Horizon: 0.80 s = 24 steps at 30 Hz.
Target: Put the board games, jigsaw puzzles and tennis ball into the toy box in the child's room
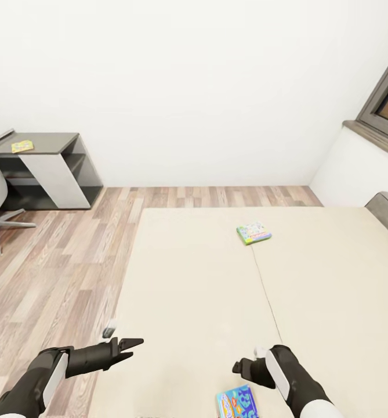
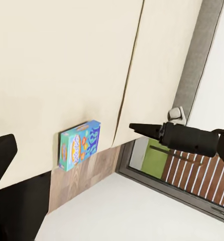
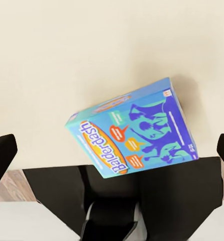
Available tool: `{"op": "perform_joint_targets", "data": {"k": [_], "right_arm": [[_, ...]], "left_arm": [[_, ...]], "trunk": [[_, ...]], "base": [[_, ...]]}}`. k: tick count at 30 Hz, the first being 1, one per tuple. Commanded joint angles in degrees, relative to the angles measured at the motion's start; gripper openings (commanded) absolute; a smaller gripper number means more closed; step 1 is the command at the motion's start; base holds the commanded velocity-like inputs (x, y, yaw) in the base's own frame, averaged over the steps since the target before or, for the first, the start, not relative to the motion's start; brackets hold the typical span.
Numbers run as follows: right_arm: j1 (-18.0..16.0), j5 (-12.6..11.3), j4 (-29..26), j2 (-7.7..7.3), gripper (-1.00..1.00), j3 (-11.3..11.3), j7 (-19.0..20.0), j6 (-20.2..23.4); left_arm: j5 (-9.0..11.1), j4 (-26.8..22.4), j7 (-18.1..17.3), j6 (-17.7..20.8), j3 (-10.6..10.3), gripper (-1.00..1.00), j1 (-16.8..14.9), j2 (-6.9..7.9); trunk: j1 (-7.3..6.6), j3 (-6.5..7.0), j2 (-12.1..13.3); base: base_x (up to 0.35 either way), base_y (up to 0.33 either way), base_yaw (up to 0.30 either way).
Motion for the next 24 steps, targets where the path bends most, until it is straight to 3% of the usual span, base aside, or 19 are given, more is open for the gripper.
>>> {"op": "perform_joint_targets", "data": {"k": [1,24], "right_arm": [[0.0,0.1,-0.1,0.05,1.00,-0.3,0.2,0.3],[0.3,-0.1,-0.1,-1.09,1.00,-0.3,0.8,-1.1]], "left_arm": [[0.1,0.0,-0.2,0.3,0.0,1.00,0.0,0.01],[0.1,0.0,-0.8,0.4,0.0,1.00,0.0,0.02]], "trunk": [[0.03,-0.19,-0.1],[0.03,-2.36,-0.1]], "base": [[0.000,0.000,0.000],[0.000,0.000,0.000]]}}
